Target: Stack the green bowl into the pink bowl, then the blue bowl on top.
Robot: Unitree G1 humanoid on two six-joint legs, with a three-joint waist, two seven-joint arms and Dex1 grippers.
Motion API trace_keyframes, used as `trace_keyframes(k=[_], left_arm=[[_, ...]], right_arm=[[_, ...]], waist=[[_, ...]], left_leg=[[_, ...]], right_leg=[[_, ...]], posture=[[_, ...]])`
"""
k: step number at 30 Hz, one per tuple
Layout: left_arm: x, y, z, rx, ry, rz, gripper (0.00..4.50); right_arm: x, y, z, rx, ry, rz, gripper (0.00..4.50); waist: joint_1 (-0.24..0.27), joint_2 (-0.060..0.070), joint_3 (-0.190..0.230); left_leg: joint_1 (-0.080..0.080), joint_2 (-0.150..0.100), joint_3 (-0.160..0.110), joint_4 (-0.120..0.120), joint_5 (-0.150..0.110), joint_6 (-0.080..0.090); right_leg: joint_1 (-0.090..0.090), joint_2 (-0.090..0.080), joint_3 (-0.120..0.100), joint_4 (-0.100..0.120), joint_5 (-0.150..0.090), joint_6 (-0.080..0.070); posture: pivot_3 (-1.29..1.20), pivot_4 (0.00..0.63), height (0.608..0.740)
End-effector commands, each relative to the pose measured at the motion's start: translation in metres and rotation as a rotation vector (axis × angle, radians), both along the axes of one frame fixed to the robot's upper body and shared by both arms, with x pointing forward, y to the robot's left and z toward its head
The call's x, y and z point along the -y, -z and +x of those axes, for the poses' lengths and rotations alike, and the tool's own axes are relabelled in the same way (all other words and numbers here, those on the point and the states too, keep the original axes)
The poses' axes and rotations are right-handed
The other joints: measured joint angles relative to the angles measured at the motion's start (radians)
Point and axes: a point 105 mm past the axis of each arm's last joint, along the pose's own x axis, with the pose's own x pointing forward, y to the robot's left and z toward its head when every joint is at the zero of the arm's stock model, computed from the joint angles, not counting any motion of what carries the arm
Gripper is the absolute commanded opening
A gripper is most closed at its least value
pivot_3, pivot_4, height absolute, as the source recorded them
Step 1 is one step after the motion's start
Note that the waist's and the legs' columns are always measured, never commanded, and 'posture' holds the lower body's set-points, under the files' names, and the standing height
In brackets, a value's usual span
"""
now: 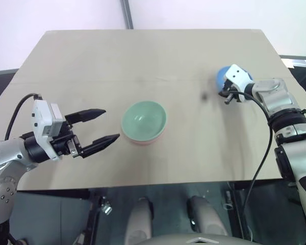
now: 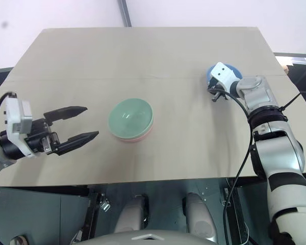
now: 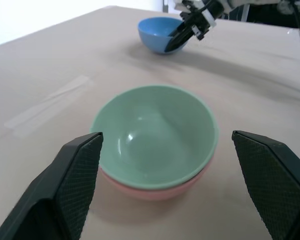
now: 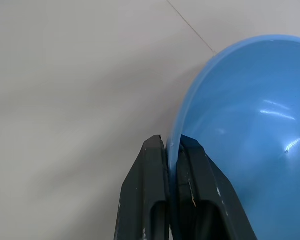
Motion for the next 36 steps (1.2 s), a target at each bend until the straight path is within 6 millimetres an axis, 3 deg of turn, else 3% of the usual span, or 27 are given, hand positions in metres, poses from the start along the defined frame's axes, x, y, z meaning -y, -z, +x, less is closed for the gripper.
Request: trace_keyframes(k=[1, 4, 8, 13, 16, 22, 28, 33, 36], left_arm=[[0.008, -0.014, -0.007, 0.029, 0.057, -0.017, 4.43], [0.011, -0.018, -0.009, 0.045, 0.088, -0.036, 4.43], [0.013, -0.023, -0.013, 0.066, 0.113, -0.063, 4.43], [0.000, -0.021, -0.014, 0.049, 0.069, -0.094, 4.43], [-0.013, -0.014, -0.014, 0.032, 0.020, -0.085, 4.43], [-0.020, -0.006, -0.017, 0.002, 0.002, -0.086, 4.43], [-0.024, -0.005, -0.019, -0.003, -0.008, -0.084, 4.43], [-0.023, -0.005, -0.021, -0.001, -0.012, -0.084, 4.43], [-0.021, -0.005, -0.022, -0.003, -0.017, -0.089, 4.43]], right_arm=[[-0.002, -0.021, 0.001, 0.069, -0.020, 0.020, 0.00], [-0.007, -0.029, -0.001, 0.085, -0.051, 0.035, 0.00], [-0.031, -0.048, -0.014, 0.125, -0.160, 0.100, 0.00], [-0.094, -0.071, -0.076, 0.118, -0.455, 0.224, 0.00], [-0.128, -0.074, -0.116, 0.089, -0.582, 0.270, 0.00], [-0.170, -0.063, -0.151, 0.046, -0.695, 0.300, 0.00], [-0.196, -0.058, -0.170, 0.012, -0.802, 0.315, 0.00], [-0.199, -0.051, -0.172, 0.023, -0.819, 0.285, 0.00], [-0.191, -0.062, -0.173, 0.040, -0.818, 0.346, 0.00]], waist=[[0.000, 0.000, 0.000], [0.000, 0.000, 0.000], [0.000, 0.001, 0.000], [0.001, 0.001, 0.001], [0.002, 0.001, 0.001], [0.008, 0.000, 0.000], [0.008, 0.000, 0.000], [0.007, 0.000, 0.000], [0.008, 0.000, 0.000]], left_leg=[[0.000, 0.000, 0.000, 0.000, 0.000, 0.000], [0.000, 0.000, 0.000, 0.000, 0.000, 0.000], [0.000, 0.000, 0.000, 0.000, 0.000, 0.000], [0.000, 0.000, -0.001, -0.001, 0.000, 0.000], [0.000, 0.000, -0.001, -0.001, 0.000, 0.000], [0.000, 0.000, -0.001, 0.001, 0.000, 0.000], [0.000, 0.000, -0.001, 0.001, 0.000, 0.000], [-0.001, 0.000, -0.001, 0.001, 0.000, 0.000], [-0.001, 0.000, -0.001, 0.001, 0.000, 0.000]], right_leg=[[0.000, 0.000, 0.000, 0.000, 0.000, 0.000], [0.000, 0.000, 0.000, 0.000, 0.000, 0.000], [0.000, 0.000, 0.000, 0.000, 0.000, 0.000], [0.000, 0.000, 0.000, 0.000, 0.000, 0.000], [-0.001, 0.000, -0.001, 0.000, 0.000, 0.000], [0.000, 0.000, -0.001, 0.001, 0.000, 0.000], [0.000, 0.000, -0.001, 0.001, 0.000, 0.000], [-0.001, 0.000, -0.001, 0.000, 0.000, 0.000], [-0.001, 0.000, -0.001, 0.000, 0.000, 0.000]], posture=[[0.00, 0.150, 0.740], [0.00, 0.150, 0.740], [0.00, 0.150, 0.740], [0.00, 0.150, 0.740], [0.00, 0.150, 0.740], [0.00, 0.150, 0.740], [0.00, 0.150, 0.740], [0.00, 0.150, 0.740], [0.00, 0.150, 0.740]])
